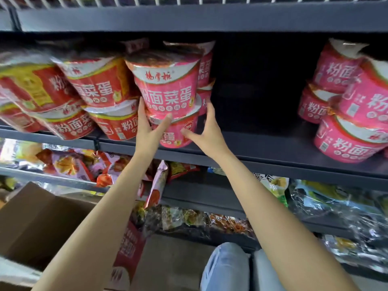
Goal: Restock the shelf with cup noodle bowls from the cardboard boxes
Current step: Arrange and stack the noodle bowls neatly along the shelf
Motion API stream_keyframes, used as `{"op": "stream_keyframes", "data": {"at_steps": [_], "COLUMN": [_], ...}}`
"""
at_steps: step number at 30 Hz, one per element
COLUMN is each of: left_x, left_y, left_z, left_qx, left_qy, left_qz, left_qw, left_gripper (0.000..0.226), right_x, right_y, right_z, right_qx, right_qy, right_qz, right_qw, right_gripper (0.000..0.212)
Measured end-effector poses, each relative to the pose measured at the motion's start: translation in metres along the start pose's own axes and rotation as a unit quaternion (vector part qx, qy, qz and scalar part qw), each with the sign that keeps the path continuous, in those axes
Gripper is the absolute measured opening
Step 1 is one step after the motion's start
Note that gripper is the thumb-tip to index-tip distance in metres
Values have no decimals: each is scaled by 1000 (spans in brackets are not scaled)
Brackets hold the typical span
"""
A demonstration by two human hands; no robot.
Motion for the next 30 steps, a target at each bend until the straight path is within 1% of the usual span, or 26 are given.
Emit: {"op": "stream_keyframes", "data": {"at_steps": [3,5,8,12,16,20,25,27,30], "left_x": [-5,-4,5,24,45,49,47,44,38], "left_y": [2,10,20,23,15,7,-10,-19,-30], "left_z": [2,12,41,94,144,186,217,225,230], "left_qx": [28,27,-1,-34,-57,-82,-100,-115,-125], "left_qy": [-21,-24,-16,-33,-49,-26,-12,-3,23], "left_qz": [13,21,41,44,42,9,-5,-12,-19], "left_qw": [999,999,999,998,996,996,995,993,992], "left_gripper": [93,92,88,96,96,105,94,90,86], "right_x": [5,7,10,16,19,31,46,52,59], "right_y": [4,14,31,41,39,33,18,11,9], "right_z": [1,-10,-41,-96,-145,-179,-200,-202,-200], "right_qx": [-16,9,62,120,145,167,182,194,243], "right_qy": [-2,15,35,57,100,140,171,186,247], "right_qz": [-24,-44,-54,-37,-25,-5,17,12,-4], "right_qw": [1000,999,996,990,984,976,968,963,938], "right_gripper": [96,94,85,82,81,77,76,75,70]}}
Point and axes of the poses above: each hand's wrist, its own y-axis away from the middle knuckle, its own z-axis out of the palm, x = y × z, the point moved 3 cm from there along -y, towards the middle knuckle, and after that the axes turned 7 degrees about -z, right-handed, at the moved point
